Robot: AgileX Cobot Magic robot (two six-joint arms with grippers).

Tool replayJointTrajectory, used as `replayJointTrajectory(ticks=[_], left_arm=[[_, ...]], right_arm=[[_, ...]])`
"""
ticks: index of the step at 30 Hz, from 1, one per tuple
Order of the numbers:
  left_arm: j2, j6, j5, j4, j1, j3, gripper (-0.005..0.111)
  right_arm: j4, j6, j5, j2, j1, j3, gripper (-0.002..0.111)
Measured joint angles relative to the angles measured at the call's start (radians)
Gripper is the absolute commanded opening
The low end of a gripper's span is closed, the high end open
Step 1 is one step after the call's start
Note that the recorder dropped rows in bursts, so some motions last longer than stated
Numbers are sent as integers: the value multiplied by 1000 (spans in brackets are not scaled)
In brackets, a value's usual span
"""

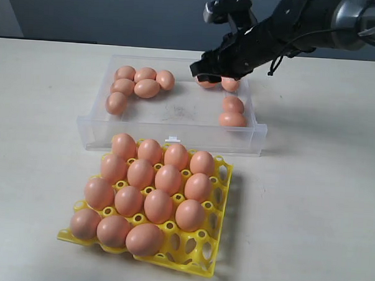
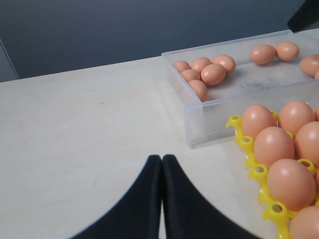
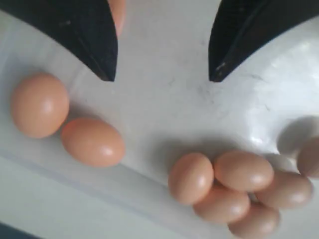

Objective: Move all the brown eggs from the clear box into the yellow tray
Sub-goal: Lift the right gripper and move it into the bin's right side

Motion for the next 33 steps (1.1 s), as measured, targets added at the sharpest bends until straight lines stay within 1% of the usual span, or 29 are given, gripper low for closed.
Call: replayJointTrajectory(ticks=[4, 7, 10, 16, 25, 33], left_arm=[[0, 0, 0, 0, 0, 0, 0], [0, 0, 0, 0, 0, 0, 0], [0, 0, 0, 0, 0, 0, 0], [0, 0, 0, 0, 0, 0, 0], [0, 0, 0, 0, 0, 0, 0], [0, 0, 0, 0, 0, 0, 0]], right_arm=[[-207, 176, 89, 81, 0, -82, 54], [-326, 232, 164, 117, 0, -137, 53], [-404, 268, 207, 142, 0, -163, 53], [-447, 296, 237, 171, 0, -194, 53], [-468, 297, 269, 202, 10, -202, 53], [-523, 299, 329, 206, 17, -213, 53]])
